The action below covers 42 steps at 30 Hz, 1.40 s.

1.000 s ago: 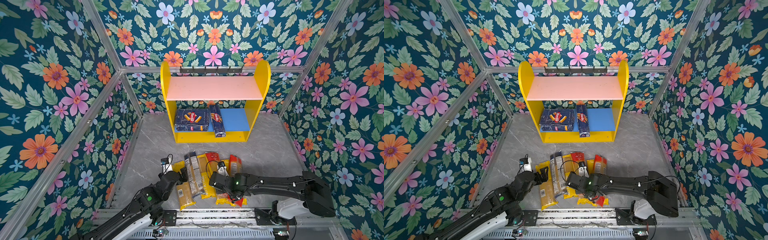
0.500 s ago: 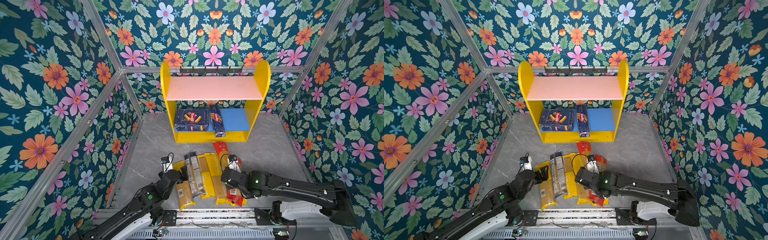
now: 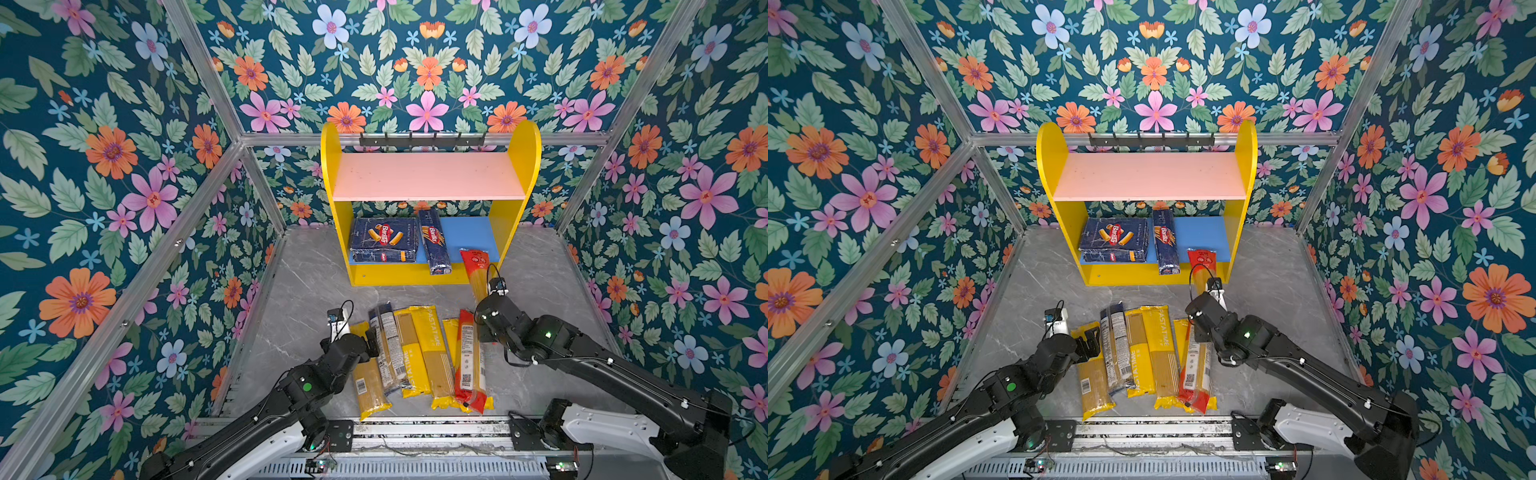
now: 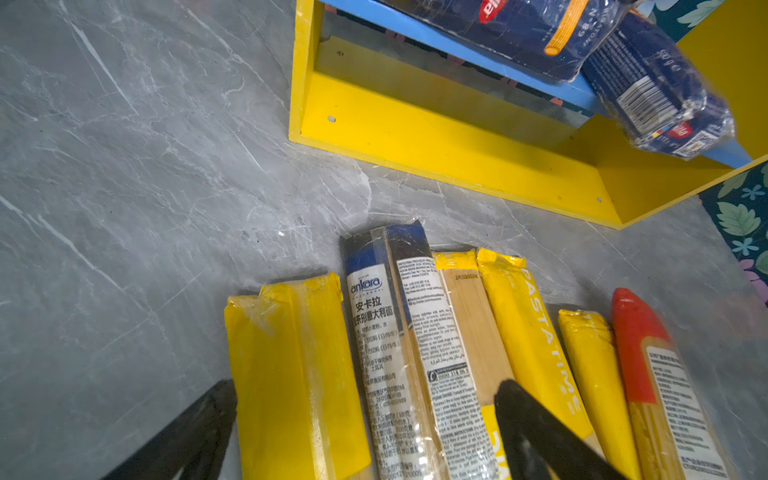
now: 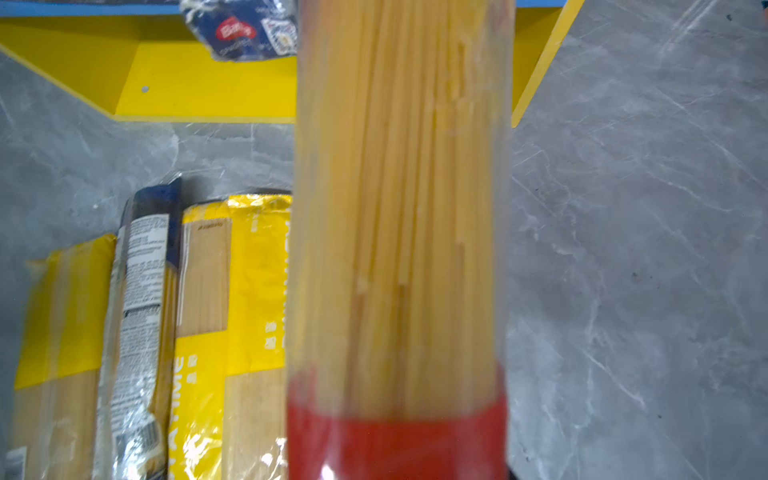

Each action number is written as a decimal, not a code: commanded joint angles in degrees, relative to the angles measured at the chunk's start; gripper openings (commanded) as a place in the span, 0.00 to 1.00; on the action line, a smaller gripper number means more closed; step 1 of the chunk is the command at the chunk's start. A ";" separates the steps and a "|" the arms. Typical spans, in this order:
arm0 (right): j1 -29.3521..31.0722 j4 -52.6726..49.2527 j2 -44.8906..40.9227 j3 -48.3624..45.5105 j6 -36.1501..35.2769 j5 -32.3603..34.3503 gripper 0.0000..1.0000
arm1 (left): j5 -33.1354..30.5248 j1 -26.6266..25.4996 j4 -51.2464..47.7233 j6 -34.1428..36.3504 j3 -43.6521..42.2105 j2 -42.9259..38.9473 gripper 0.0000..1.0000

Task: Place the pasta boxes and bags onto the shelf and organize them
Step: 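Lift the red spaghetti bag and carry it onto the blue lower shelf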

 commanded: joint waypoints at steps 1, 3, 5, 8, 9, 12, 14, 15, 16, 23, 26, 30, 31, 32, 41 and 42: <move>-4.58 9.79 3.12 3.03 -9.05 -2.42 0.29 | -2.37 0.03 1.88 1.25 0.50 1.65 0.99; -7.44 11.07 5.91 5.74 -11.45 -4.52 0.29 | -2.78 0.02 2.27 1.61 0.82 3.08 1.00; -9.39 12.47 8.75 8.42 -13.44 -6.72 0.29 | -3.39 0.00 2.85 2.04 1.21 4.42 0.99; -11.18 13.17 13.63 13.15 -15.87 -8.04 0.29 | -4.35 0.05 4.08 3.00 1.89 6.35 0.99; -11.89 13.34 15.38 14.76 -16.55 -8.47 0.29 | -4.55 0.01 4.61 3.56 2.17 7.02 0.99; -14.33 14.83 20.25 18.59 -17.90 -10.93 0.29 | -5.14 0.13 6.20 4.97 2.85 9.08 1.00; -15.74 15.37 23.62 21.33 -18.55 -12.02 0.29 | -5.49 0.22 7.18 5.95 3.29 10.59 1.00; -16.26 15.50 25.47 22.82 -18.96 -11.95 0.29 | -5.72 0.31 7.32 6.25 3.60 11.53 1.00; -16.62 15.66 27.41 24.31 -19.42 -11.58 0.29 | -5.89 0.43 7.52 6.71 3.96 12.41 1.00; -19.19 17.05 37.82 32.08 -20.78 -13.29 0.29 | -6.40 1.24 9.25 8.44 4.51 15.91 0.99; -19.79 16.43 41.04 35.01 -20.84 -13.20 0.32 | -6.28 1.66 9.43 8.85 4.60 16.54 1.00; -20.11 16.56 42.70 36.08 -20.89 -12.38 0.44 | -6.38 2.22 8.87 9.19 4.82 16.52 0.99; -20.14 16.78 42.78 36.01 -21.03 -11.95 0.47 | -6.54 2.37 8.61 9.06 4.86 16.37 1.00; -20.29 16.82 42.83 36.08 -21.05 -11.80 0.50 | -6.51 2.41 8.47 9.17 4.81 16.12 0.99; -20.68 16.03 39.80 33.34 -19.94 -12.86 0.88 | -5.57 2.77 6.58 7.80 4.69 13.43 1.00; -20.66 16.01 38.97 32.51 -19.76 -12.72 0.88 | -5.47 2.76 6.09 7.54 4.66 13.00 1.00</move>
